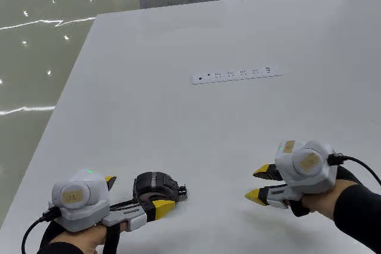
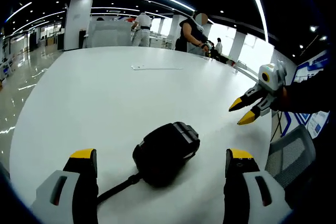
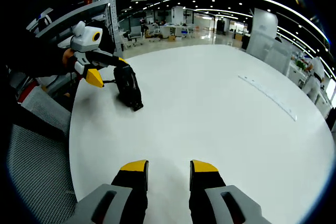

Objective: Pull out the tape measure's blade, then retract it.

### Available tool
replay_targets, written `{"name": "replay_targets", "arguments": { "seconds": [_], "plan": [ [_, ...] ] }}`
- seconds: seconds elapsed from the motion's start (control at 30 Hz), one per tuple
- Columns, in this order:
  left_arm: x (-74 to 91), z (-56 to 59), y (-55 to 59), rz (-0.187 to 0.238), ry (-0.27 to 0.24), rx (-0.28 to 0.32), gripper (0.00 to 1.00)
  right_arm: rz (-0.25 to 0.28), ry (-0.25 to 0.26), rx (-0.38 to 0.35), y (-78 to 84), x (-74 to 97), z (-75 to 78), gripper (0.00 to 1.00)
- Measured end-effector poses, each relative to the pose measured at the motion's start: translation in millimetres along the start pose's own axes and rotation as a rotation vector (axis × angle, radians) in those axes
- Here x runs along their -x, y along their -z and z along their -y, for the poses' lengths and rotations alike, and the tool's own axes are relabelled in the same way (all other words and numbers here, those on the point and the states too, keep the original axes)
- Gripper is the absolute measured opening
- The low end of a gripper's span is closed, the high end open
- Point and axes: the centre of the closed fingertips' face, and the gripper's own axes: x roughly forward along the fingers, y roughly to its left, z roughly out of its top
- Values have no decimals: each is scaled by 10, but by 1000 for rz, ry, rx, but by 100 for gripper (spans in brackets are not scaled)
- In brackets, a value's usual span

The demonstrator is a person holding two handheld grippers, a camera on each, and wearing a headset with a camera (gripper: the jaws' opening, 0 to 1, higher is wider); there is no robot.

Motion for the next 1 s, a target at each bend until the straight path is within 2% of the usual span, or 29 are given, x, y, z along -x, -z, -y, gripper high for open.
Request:
{"name": "replay_targets", "arguments": {
  "seconds": [0.1,0.2,0.27,0.3,0.37,0.57,0.67,0.73,0.77,0.83,0.9,1.0],
  "plan": [
    [44,-3,48,-31,9,-40,99,1,28,-24,91,102,96,29],
    [85,20,54,-32,22,-61,99,18,45,-51,108,187,162,30],
    [108,-24,121,-66,6,-82,99,28,57,-58,122,244,200,31],
    [120,-9,144,-78,22,-101,99,31,61,-62,131,266,215,31],
    [142,-51,174,-94,-5,-160,99,28,71,-63,174,311,254,33],
    [183,-22,189,-96,12,-156,99,20,99,-70,285,451,345,38],
    [218,44,216,-111,68,-132,99,14,97,-84,368,509,365,41],
    [222,-10,202,-103,43,-152,99,3,98,-77,439,568,367,43],
    [242,5,211,-112,60,-137,99,-2,99,-73,471,599,377,44],
    [262,-38,184,-103,40,-158,99,-5,108,-67,528,678,406,45],
    [279,-39,173,-103,47,-154,99,-8,115,-71,577,731,442,47],
    [296,-93,176,-104,37,-176,99,-41,132,-30,686,818,487,51]
  ]
}}
